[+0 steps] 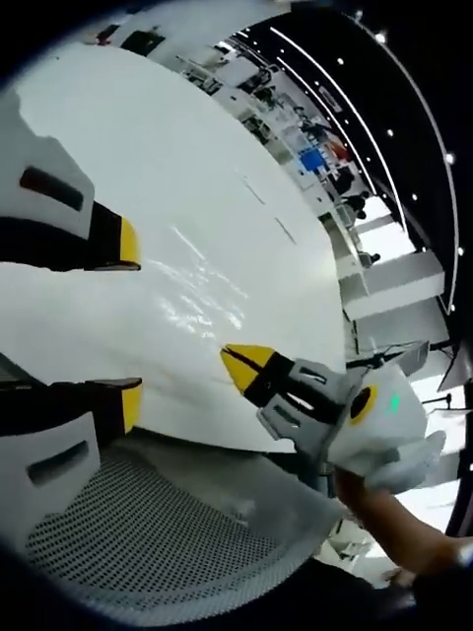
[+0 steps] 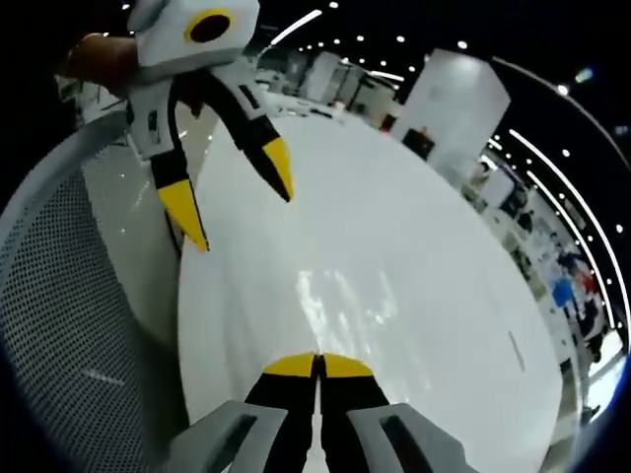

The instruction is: Open the resealable bag by pulling the two sides of the seal apart until the entire bag opening is separated and visibly accessible.

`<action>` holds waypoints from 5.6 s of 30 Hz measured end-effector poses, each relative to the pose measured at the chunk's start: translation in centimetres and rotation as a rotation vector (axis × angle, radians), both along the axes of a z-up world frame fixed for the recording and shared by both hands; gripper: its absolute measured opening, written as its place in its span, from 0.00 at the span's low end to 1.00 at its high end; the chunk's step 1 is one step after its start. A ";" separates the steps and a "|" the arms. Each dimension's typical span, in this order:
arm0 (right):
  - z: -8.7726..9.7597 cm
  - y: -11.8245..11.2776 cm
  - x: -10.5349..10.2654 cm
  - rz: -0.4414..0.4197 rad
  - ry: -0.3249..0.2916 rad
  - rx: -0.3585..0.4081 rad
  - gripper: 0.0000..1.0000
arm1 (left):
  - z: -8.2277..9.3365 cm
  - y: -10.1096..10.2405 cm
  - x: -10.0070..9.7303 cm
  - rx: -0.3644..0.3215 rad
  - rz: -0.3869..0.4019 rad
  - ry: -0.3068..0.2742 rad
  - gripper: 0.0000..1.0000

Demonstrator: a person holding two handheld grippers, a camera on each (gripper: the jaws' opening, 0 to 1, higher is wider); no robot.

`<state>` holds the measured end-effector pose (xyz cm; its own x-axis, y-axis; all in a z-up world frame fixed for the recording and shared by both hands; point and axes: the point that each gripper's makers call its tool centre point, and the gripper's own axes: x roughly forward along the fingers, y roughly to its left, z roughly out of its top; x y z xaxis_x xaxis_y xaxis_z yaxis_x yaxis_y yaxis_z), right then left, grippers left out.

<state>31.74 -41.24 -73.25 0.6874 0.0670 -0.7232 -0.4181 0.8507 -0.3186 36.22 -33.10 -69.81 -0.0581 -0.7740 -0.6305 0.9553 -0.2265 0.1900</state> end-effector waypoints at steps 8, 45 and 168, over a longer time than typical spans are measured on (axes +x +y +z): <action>-0.4 -1.5 0.6 -0.039 0.005 0.031 0.00 | 0.2 0.6 0.8 -0.015 0.062 0.051 0.52; -2.1 -13.7 8.5 -0.149 0.056 0.059 0.00 | 0.7 1.7 3.0 -0.068 0.182 0.205 0.60; 5.6 -4.4 -8.2 -0.604 -0.318 0.513 0.92 | 3.4 1.5 1.4 -0.196 0.258 0.265 0.93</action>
<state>23.59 -45.62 -67.63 0.8760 -0.1096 -0.4697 0.1974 0.9700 0.1419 37.65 -31.55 -66.44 0.0133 -0.8884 -0.4588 0.9976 0.0428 -0.0539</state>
